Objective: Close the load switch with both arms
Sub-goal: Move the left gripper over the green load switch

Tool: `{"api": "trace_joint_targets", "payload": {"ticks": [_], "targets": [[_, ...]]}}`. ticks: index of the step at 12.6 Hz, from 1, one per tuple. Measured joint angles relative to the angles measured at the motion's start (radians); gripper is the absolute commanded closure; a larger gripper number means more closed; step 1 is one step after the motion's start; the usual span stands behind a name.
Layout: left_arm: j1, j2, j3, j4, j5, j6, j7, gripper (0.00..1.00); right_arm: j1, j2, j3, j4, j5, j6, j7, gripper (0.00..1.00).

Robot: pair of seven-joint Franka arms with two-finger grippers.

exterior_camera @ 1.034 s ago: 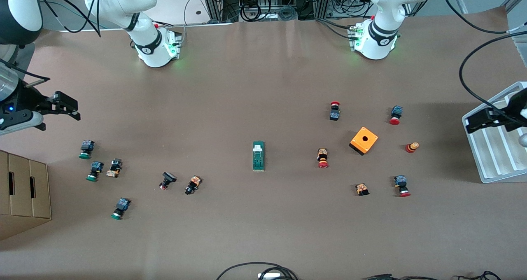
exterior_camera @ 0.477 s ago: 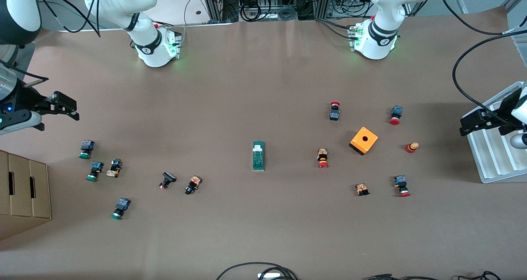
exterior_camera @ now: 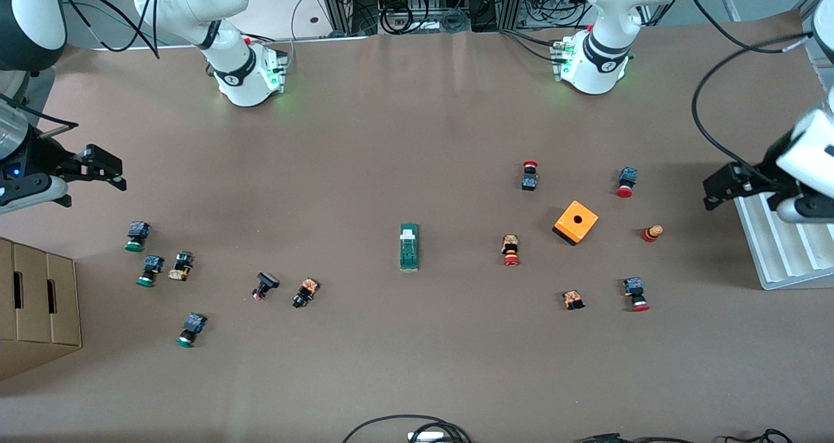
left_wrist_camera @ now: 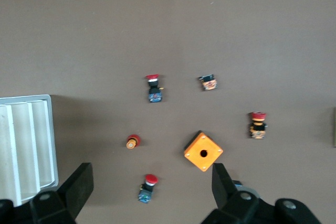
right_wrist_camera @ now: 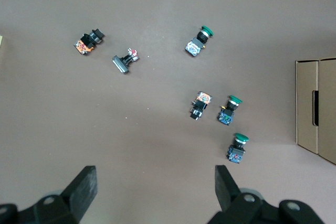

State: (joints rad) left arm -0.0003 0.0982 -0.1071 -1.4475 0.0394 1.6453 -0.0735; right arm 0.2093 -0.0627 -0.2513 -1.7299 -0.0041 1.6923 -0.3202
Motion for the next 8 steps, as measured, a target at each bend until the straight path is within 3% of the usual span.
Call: {"api": "trace_joint_targets", "payload": {"ticks": [8], "targets": [[-0.220,-0.026,-0.009,-0.021,0.152,0.114,-0.281,0.00,0.000,0.000,0.001,0.001,0.000,0.000,0.000,0.00]]}}
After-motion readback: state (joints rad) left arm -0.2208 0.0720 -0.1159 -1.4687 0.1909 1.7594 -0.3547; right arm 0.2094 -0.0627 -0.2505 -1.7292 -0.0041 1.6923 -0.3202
